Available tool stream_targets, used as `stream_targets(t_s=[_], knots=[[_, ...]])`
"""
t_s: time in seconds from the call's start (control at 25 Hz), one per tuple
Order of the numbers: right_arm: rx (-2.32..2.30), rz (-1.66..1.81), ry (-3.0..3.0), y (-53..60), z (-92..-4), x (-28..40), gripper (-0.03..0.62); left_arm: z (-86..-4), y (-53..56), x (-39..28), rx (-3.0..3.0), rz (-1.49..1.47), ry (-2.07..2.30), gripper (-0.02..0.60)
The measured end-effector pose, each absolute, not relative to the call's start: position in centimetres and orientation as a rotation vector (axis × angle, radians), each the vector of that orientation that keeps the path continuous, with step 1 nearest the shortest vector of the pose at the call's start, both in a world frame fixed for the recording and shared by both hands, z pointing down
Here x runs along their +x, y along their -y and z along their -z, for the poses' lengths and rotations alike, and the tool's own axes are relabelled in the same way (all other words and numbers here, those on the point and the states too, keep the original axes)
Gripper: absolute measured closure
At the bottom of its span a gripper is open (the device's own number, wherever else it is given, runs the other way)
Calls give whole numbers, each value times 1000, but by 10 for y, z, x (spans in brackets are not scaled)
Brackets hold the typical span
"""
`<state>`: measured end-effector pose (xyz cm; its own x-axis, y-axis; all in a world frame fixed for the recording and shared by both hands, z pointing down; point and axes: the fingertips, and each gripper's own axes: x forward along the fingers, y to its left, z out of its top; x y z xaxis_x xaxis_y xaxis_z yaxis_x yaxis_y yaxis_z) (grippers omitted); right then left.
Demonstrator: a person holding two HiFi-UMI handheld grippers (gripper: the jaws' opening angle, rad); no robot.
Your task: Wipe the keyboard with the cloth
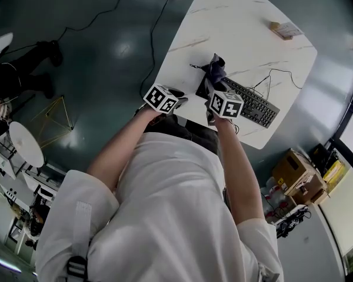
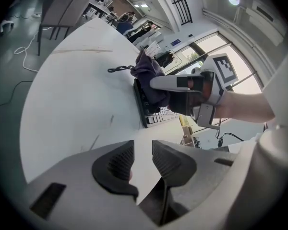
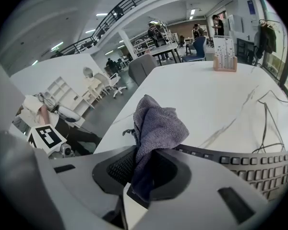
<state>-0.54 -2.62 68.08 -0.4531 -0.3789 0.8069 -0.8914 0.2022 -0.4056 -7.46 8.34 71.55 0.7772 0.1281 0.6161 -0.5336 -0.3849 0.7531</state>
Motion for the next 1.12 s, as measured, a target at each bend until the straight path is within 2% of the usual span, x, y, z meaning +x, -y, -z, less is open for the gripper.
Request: stream_targets(t_s=[0.4,0.88,1.12], knots=[[1045,-1273,2054,24,-670,-38,505,-707,-72,-104,1878,-688,401,465],[1122,-1324,2136,1,-630,-3,505,-683,-54,-102,1983,-712,372,470],[1181,-1319,2176,-16,-610,20,505,-672,-51,-94,2013,-716,410,522]])
